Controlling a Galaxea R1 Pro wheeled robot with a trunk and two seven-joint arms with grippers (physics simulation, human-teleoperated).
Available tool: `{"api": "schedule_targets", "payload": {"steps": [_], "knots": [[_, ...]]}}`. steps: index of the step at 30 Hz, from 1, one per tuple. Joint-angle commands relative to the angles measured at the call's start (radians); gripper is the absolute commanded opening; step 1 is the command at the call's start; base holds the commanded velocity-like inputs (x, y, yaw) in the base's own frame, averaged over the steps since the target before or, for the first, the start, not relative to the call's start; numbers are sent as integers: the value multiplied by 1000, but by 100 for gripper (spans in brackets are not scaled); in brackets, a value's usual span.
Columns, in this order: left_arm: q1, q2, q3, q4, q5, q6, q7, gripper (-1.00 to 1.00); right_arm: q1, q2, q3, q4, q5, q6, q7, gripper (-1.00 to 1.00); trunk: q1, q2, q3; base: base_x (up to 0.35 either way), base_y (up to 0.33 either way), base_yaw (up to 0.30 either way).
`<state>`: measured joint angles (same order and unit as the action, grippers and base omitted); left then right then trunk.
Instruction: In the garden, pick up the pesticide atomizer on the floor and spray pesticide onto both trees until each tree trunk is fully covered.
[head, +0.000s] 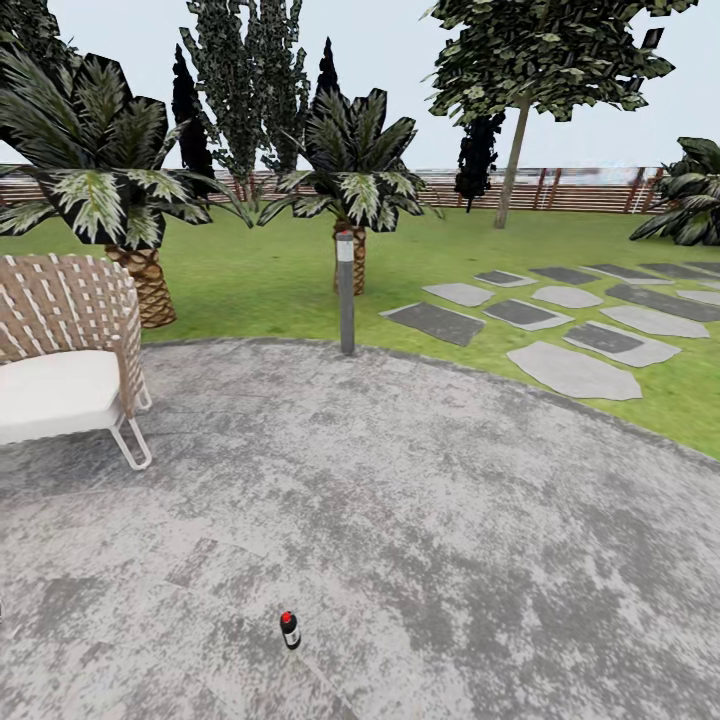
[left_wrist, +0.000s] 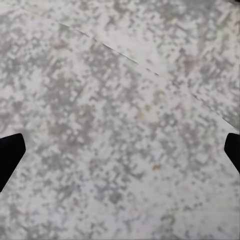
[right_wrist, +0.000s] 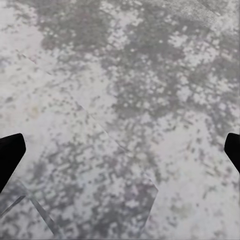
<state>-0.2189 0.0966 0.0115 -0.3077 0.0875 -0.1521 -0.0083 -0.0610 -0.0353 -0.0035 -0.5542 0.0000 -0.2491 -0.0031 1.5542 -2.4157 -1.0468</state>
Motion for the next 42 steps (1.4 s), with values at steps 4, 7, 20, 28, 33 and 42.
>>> {"api": "schedule_targets", "payload": {"steps": [4, 7, 20, 28, 33, 42], "knots": [[0, 0, -1, 2, 9, -3, -1, 100, 0, 0, -1, 0, 0, -3, 0, 100, 0, 0, -1, 0, 37, -1], [0, 0, -1, 3, 9, -3, -1, 100, 0, 0, -1, 0, 0, -3, 0, 100, 0, 0, -1, 0, 7, -104], [0, 0, -2, 4, 8, -3, -1, 100, 0, 0, -1, 0, 0, -3, -1, 100, 0, 0, -1, 76, 179, -240], [0, 1, -3, 0, 7, -3, -1, 100, 0, 0, -1, 0, 1, -3, -1, 100, 0, 0, -1, 52, 81, -31], [-3, 10, -4, -8, 1, -24, 5, 100, 0, 0, -2, 0, 1, -3, -1, 100, 0, 0, -1, 5, 7, -3], [-210, 67, -16, -65, -166, -71, -133, 100, -4, -7, -4, -40, 1, -3, -2, 100, 0, 0, -1, 0, 0, 0]]}}
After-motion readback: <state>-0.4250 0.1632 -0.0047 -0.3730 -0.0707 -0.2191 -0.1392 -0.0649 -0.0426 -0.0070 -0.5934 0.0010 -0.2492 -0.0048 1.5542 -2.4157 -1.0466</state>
